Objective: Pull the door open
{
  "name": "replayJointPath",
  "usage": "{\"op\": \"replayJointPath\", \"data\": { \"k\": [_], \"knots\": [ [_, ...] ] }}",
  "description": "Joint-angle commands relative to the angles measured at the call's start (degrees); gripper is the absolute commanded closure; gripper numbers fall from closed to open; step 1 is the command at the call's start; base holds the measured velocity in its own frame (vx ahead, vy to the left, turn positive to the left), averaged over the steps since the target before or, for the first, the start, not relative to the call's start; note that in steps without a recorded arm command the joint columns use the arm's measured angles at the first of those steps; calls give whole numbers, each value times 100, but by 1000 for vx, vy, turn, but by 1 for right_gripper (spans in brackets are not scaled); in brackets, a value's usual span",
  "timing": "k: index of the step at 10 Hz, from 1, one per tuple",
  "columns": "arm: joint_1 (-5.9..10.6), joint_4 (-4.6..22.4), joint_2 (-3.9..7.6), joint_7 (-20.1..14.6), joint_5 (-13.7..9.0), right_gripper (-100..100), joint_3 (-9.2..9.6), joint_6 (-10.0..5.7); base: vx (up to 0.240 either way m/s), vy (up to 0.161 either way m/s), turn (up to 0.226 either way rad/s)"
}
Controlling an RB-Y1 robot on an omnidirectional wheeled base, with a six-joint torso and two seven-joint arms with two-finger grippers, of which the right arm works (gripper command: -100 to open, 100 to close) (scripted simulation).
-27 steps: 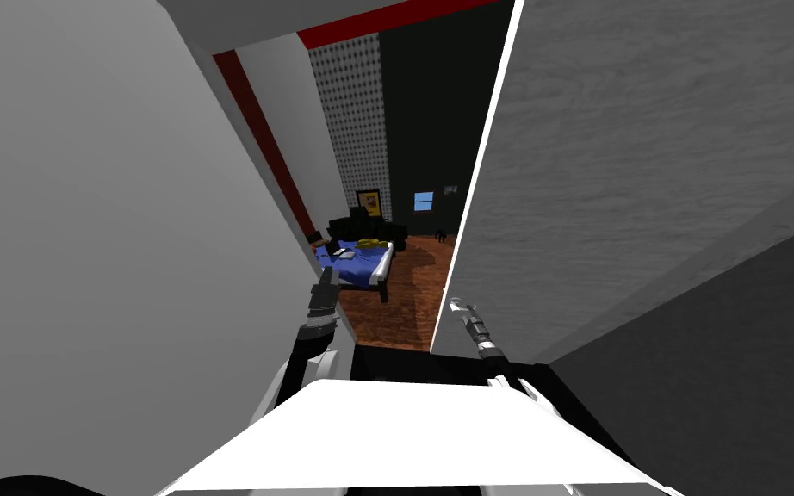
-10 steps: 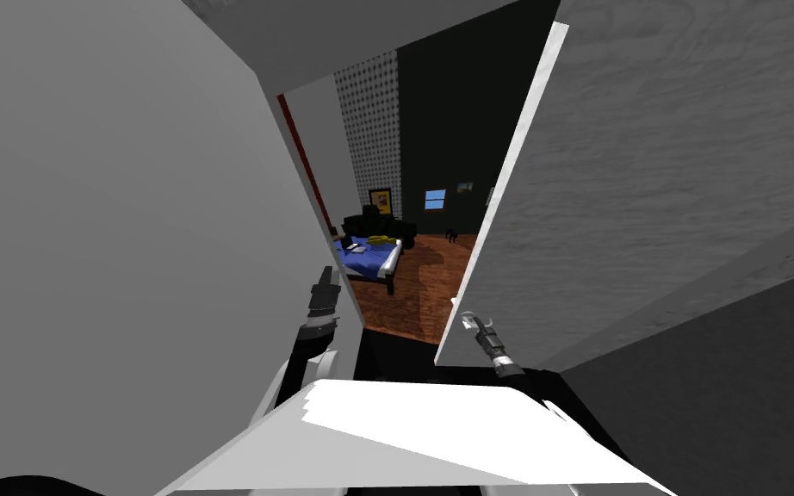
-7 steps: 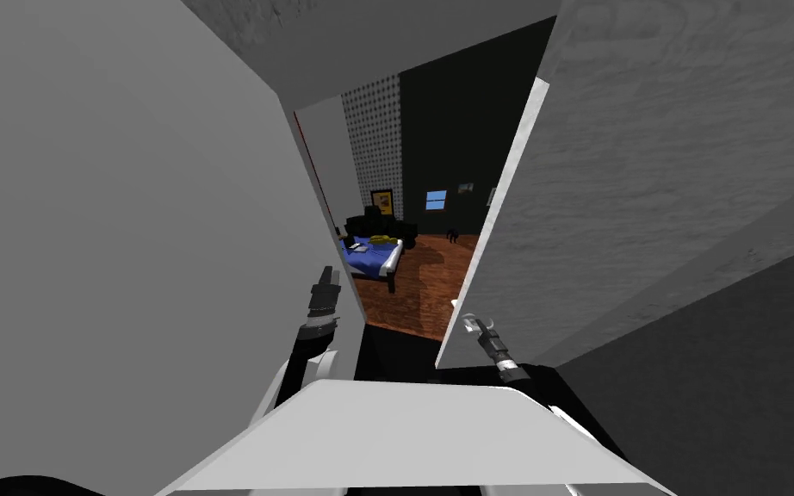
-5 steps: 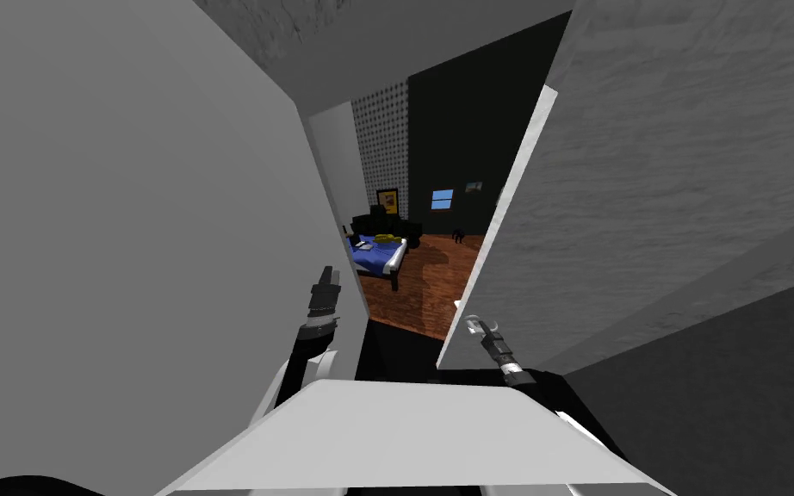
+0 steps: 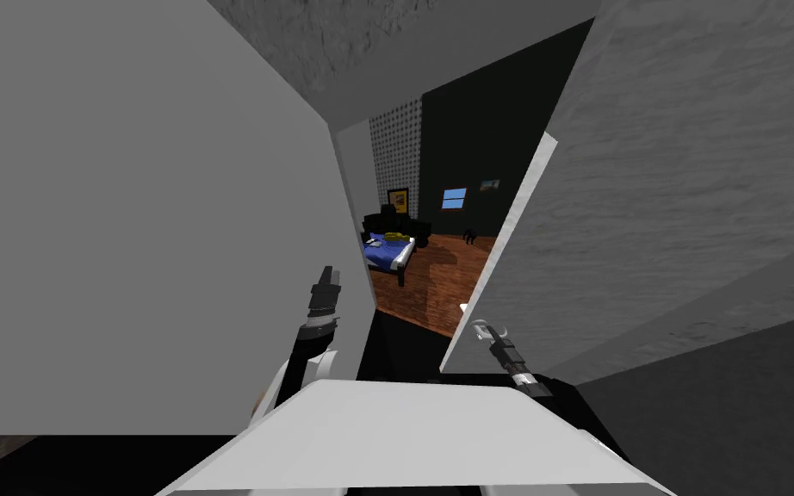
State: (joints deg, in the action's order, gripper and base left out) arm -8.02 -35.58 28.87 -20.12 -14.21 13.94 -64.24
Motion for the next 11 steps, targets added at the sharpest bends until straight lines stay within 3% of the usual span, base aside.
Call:
{"op": "replayJointPath", "data": {
  "k": [1,4,6,9,11],
  "knots": [
    [-48,112,35,-71,-27,100,41,-176,-188,-28,195],
    [-119,322,137,-179,-94,100,68,-456,-211,-63,215],
    [-39,286,95,-120,-109,100,90,-321,-118,-11,52],
    [55,287,64,-77,-138,100,121,-236,-199,-51,98],
    [209,290,13,-6,-187,100,173,-96,-178,-42,133]
  ]
}}
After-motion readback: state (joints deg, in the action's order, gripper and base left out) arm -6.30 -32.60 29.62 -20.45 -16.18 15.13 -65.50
